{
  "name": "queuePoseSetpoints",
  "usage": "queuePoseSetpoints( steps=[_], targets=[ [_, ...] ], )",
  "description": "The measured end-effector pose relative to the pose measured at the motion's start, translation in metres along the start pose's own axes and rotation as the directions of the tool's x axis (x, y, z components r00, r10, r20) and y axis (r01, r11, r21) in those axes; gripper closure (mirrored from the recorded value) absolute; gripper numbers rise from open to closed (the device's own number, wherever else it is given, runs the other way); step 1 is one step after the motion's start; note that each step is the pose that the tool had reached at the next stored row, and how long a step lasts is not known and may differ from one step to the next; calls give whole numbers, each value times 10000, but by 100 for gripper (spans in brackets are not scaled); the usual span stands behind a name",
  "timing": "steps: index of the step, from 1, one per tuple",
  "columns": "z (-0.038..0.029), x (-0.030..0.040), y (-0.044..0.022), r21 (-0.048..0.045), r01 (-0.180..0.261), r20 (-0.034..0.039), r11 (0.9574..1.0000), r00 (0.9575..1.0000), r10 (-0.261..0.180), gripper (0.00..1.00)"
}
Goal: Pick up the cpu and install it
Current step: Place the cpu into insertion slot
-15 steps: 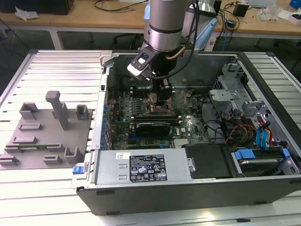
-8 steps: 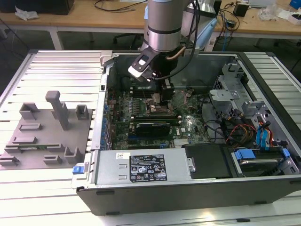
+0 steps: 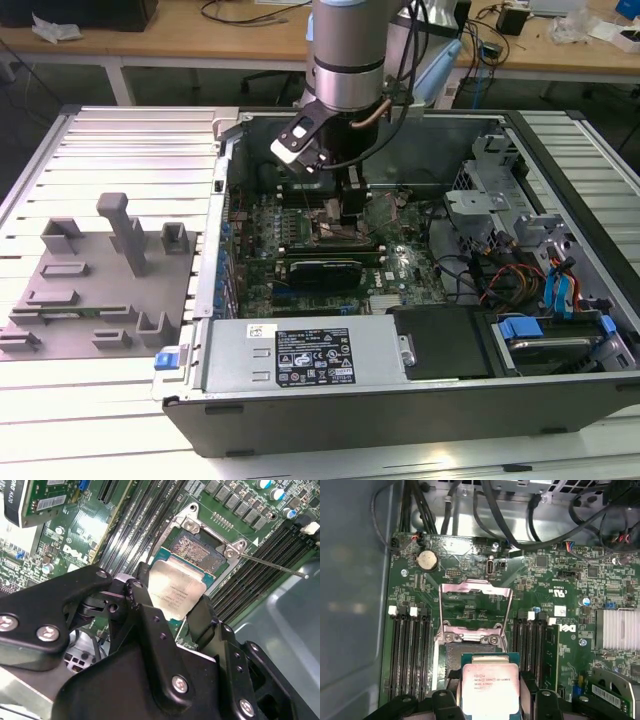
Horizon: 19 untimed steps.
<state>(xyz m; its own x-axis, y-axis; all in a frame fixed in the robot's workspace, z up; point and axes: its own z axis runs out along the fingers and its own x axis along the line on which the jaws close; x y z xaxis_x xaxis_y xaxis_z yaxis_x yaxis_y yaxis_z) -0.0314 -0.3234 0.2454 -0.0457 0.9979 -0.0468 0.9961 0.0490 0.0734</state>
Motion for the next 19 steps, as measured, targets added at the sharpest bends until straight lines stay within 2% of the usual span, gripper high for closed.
queuePoseSetpoints(
  steps=[6, 13, 14, 16, 19],
  targets=[
    [38, 2, -3, 6, 79, -33, 10000, 10000, -79, 45],
    [50, 3, -6, 5, 133, -39, 9999, 9999, -133, 45],
    [81, 7, -21, 7, 135, -37, 9999, 9999, -135, 45],
    [239, 25, -37, 7, 125, -58, 9999, 9999, -125, 45],
    [247, 58, -36, 8, 127, -58, 9999, 9999, -127, 45]
  ],
)
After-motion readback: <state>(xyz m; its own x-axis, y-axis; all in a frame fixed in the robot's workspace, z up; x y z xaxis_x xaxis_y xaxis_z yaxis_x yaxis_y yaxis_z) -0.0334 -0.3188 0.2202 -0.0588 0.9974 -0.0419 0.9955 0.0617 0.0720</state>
